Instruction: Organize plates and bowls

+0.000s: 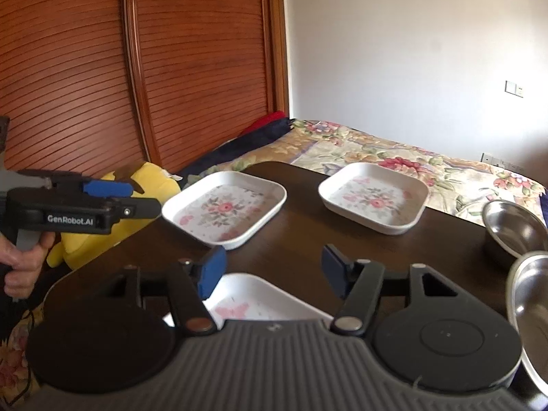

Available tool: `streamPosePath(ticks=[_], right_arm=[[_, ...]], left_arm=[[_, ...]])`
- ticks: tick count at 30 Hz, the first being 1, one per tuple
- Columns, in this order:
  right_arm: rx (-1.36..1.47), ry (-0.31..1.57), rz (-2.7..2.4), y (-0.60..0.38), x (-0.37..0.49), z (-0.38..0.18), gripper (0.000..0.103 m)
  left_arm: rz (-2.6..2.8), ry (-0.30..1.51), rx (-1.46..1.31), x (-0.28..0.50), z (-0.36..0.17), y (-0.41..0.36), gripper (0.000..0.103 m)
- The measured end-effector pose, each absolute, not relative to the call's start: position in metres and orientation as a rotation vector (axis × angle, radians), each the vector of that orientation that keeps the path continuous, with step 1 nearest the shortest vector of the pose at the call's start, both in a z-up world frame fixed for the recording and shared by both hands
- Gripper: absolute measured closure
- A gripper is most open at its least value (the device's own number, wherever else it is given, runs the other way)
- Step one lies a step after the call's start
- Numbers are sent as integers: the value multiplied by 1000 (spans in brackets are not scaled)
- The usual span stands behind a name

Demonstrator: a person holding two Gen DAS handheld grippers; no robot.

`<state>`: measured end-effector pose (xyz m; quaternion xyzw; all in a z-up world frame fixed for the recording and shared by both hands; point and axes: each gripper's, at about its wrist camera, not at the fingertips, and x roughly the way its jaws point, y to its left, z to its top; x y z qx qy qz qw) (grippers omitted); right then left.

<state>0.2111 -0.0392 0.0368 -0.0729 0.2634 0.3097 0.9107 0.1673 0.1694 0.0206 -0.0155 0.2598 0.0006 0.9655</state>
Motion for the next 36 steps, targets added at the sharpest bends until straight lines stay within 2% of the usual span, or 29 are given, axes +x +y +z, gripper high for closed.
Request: streamPosePath(ticks=[24,31,36], right_arm=[[-194,608,680,18,276,25,40],[-176,666,684,31,298,13,41],[-187,706,695,40,308,4,48]], left_arm=[[19,559,-22,230,8,221,15],[13,606,-43,249,-7,233,32],[20,624,-54,258,-13,239,36]])
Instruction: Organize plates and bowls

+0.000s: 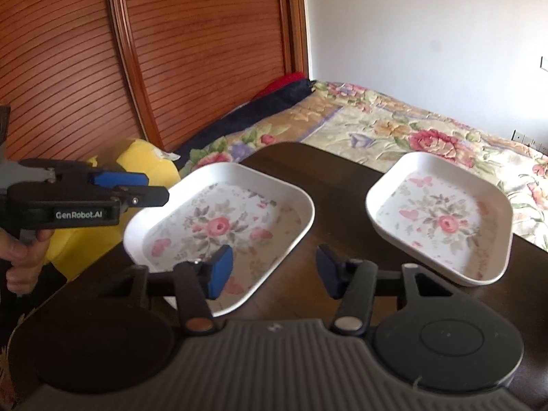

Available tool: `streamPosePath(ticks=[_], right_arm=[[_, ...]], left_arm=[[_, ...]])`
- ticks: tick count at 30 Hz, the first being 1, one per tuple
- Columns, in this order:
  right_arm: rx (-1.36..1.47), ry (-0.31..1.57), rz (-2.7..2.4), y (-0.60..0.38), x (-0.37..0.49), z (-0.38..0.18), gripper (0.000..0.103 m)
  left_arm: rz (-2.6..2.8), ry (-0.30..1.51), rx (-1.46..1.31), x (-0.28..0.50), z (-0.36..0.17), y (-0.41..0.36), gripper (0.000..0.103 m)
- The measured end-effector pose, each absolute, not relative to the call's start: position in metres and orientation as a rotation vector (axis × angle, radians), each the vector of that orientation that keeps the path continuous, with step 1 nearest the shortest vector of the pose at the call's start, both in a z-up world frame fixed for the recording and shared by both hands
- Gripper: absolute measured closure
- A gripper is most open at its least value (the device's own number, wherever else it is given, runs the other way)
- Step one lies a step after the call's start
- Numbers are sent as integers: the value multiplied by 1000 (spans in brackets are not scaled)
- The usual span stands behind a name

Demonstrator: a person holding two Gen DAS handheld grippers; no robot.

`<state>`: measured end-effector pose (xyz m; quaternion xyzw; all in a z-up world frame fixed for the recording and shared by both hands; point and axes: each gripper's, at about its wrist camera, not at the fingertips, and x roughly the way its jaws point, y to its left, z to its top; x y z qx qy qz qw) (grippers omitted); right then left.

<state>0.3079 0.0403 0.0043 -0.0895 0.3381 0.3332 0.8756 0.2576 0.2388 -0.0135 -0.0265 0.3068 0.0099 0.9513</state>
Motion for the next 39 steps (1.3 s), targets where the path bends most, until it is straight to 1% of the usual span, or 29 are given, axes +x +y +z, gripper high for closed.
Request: streamPosePath(ticks=[3,6,9,10,11,16,19,30,31,32,39], right_arm=[[-184,723,699,43,312,3,52],[-187,737,706,47,314,1,55],[-193,749,706,50,318,-2,59],[-190,753,703,50,320,-3,61],[-185,760,700,50,321,-4,66],[-146,801,691,48,329,-9,75],[-135,807,707,46,328,-8,81],[-129,813,717,45,328,-10,81],[-129,813,720,45,329,-10,81],[-129,813,723,45,329,-10,81],[-95,824,722,41,332,-10,83]], left_arm=[[21,632,-58,261,-15,242,38],[21,644,-63,266,-19,245,41],[21,654,-68,269,-23,246,50],[20,658,-69,270,-25,247,55],[19,665,-73,271,-26,247,57],[12,676,-83,272,-29,247,59],[7,683,-106,271,-30,247,63],[18,689,-112,270,-29,244,62],[20,689,-109,270,-29,243,63],[21,690,-108,270,-28,242,67],[24,696,-110,267,-27,241,67]])
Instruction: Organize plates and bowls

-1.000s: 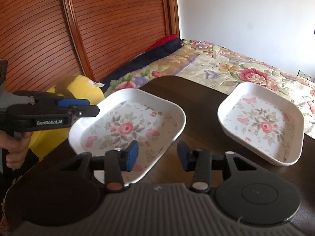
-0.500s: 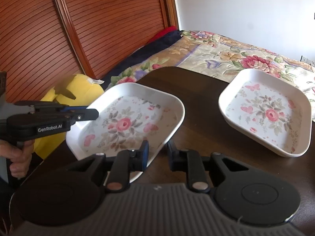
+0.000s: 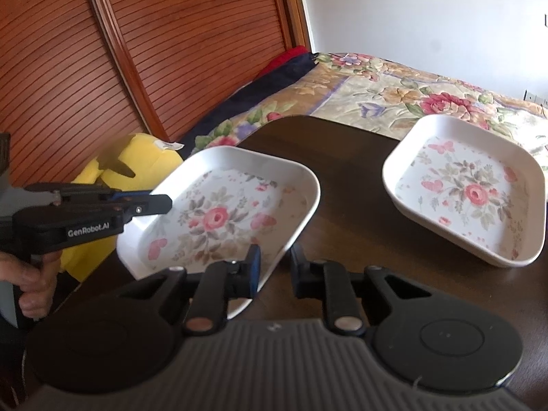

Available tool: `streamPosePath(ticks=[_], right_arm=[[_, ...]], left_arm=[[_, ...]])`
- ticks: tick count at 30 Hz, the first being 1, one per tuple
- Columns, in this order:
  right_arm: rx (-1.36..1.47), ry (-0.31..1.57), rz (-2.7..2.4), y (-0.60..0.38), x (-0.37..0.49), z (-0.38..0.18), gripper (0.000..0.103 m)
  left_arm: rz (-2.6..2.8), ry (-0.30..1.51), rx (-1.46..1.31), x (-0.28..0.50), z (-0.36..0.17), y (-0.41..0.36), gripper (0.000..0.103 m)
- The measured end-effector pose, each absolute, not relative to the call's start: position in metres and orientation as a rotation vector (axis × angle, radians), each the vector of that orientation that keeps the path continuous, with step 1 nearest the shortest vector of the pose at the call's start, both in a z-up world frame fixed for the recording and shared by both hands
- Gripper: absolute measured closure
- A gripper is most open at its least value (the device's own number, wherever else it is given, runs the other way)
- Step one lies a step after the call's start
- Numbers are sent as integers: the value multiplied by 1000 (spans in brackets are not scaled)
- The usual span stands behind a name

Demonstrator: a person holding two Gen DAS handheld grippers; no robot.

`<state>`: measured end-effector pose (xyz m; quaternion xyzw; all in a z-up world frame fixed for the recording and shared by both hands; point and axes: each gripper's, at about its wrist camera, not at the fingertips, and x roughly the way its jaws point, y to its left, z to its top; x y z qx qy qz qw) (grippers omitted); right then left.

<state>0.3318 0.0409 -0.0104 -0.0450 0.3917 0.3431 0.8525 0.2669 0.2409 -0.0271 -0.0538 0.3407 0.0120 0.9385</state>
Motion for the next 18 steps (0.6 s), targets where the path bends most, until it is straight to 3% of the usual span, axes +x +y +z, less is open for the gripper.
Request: streamPosePath(ticks=[18], right_arm=[[-56,787,709,19,323,-1,87]], left_arm=[[-10,696,-125,250,-17,227,67]])
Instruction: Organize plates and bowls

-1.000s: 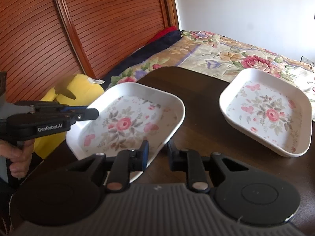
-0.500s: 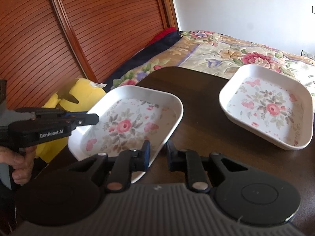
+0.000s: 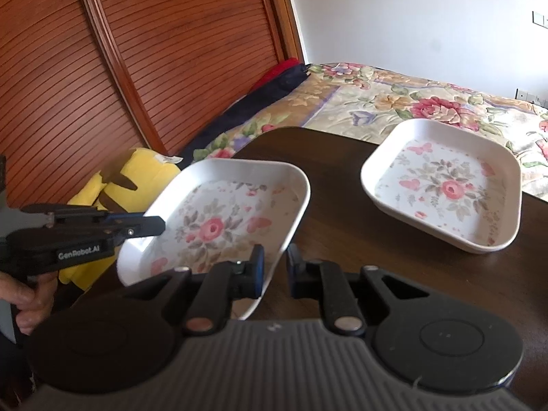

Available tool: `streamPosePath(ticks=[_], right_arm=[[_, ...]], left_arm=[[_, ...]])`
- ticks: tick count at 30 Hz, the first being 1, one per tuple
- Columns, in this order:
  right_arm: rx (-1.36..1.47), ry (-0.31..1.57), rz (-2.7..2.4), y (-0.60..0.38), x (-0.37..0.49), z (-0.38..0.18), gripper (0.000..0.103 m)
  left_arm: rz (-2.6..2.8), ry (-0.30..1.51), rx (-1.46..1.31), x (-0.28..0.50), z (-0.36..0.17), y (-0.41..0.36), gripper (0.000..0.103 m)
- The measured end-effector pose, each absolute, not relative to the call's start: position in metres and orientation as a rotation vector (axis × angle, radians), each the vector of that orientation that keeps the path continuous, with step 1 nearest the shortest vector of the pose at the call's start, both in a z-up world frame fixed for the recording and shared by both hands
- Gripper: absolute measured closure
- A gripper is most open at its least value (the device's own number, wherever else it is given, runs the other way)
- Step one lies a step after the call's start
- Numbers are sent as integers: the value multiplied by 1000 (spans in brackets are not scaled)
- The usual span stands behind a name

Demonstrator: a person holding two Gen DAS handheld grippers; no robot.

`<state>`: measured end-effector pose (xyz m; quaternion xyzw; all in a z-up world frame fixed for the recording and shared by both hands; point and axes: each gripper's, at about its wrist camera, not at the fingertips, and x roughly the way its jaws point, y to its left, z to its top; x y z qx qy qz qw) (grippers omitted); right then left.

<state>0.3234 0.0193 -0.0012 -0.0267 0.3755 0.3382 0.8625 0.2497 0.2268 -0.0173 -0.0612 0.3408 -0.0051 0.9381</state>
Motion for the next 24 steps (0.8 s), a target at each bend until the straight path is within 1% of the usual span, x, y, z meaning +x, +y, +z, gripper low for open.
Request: streamPosePath(ticks=[10,24], right_arm=[[-29,740,703,-5,305,18,87],[15,677,651,-72,255,33,87]], left_arm=[[-36,649,-103,229,7,206,67],[-112,595,-72,179,23,146,67]])
